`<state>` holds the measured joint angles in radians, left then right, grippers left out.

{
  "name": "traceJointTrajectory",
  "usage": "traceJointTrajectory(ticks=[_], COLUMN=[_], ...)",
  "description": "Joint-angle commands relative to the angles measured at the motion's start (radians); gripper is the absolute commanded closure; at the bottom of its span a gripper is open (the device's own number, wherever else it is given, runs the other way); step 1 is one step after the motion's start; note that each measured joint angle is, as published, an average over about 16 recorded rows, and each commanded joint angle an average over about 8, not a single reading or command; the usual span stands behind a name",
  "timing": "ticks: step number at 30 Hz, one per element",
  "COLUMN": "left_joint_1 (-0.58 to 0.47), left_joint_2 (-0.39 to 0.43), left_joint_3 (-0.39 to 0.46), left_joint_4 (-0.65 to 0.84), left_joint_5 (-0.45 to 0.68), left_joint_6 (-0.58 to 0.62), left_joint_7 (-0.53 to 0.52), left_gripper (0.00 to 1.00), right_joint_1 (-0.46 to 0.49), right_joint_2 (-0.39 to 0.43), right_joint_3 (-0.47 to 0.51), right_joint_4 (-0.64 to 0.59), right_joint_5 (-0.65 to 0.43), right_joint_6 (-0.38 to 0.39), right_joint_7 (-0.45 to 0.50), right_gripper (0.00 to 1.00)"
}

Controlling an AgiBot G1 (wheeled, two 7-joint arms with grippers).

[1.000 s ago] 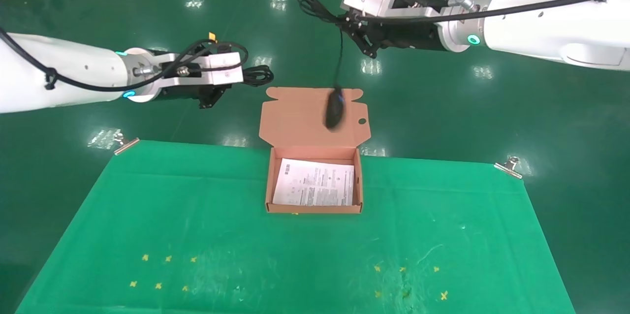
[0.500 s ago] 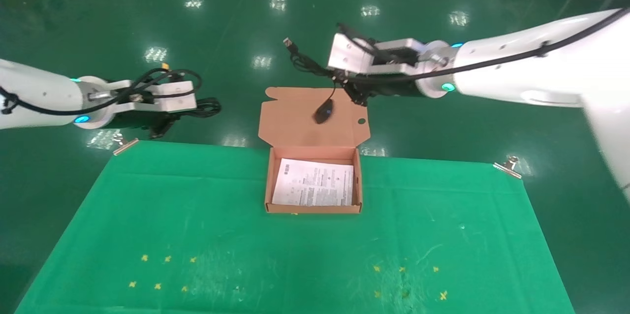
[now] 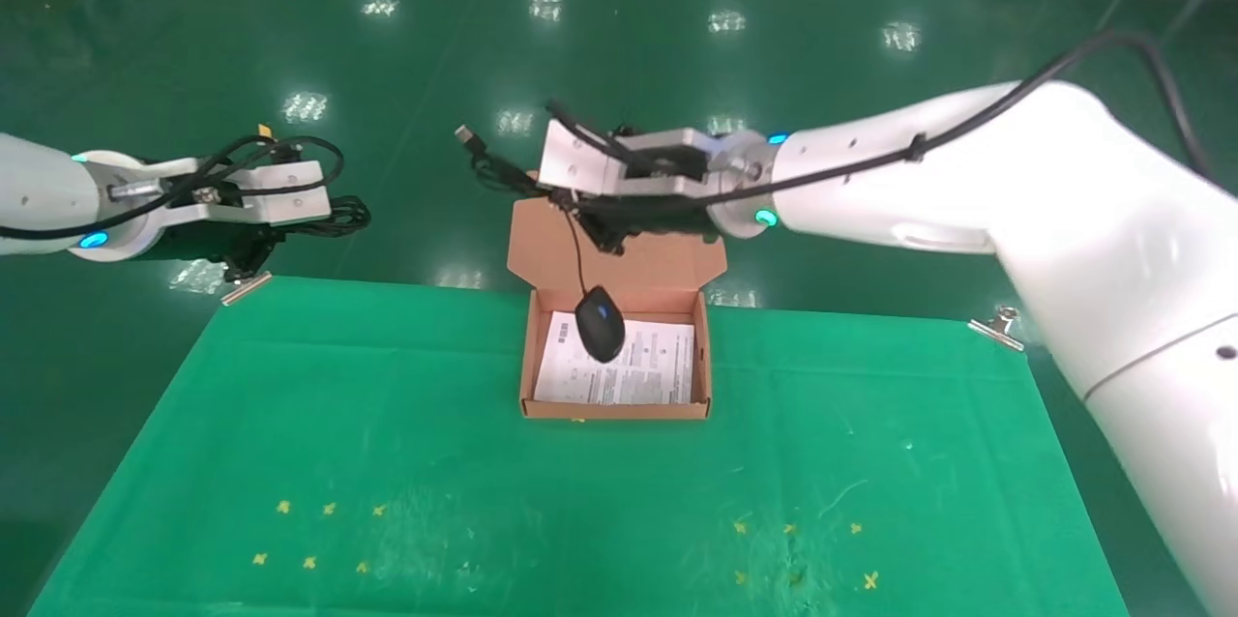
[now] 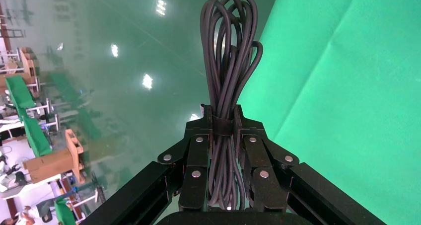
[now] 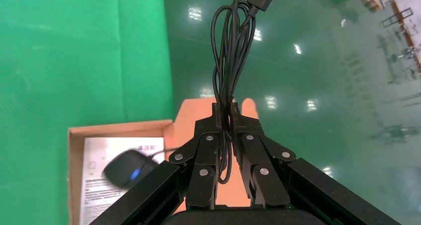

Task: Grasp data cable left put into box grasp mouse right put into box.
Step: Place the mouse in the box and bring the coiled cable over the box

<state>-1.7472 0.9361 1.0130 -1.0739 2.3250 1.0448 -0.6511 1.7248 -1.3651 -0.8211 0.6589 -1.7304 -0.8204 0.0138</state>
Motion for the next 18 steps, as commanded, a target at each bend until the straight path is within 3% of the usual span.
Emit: traceJointTrajectory(ticks=[1,10,18], left_joint_1=[0.004,0.008,0.009], left_joint_2=[-0.004,-0.008,-0.009], left_joint_3=[0.001,0.001,0.001], left_joint_4=[-0.015,-0.033,-0.037], left_joint_5=[0.008,0.017,0.019], left_joint_6=[0.005,0.010,0.011], left_joint_7=[-0.014,-0.029,-0.032], left_gripper=[1.00,1.00,1.00], right_joint_1=[-0.008,-0.020,-0.022], right_joint_2=[0.000,-0.005,-0.009], right_joint_3=[-0.028,-0.199,-0.331], right_joint_4=[0.010,-0.063,-0.058], right_joint_5=[0.029,0.021,0.026], right_joint_6=[0.013,0.037,0.111], right_joint_7=[0.018,0.047,0.047], right_gripper=[1.00,1.00,1.00])
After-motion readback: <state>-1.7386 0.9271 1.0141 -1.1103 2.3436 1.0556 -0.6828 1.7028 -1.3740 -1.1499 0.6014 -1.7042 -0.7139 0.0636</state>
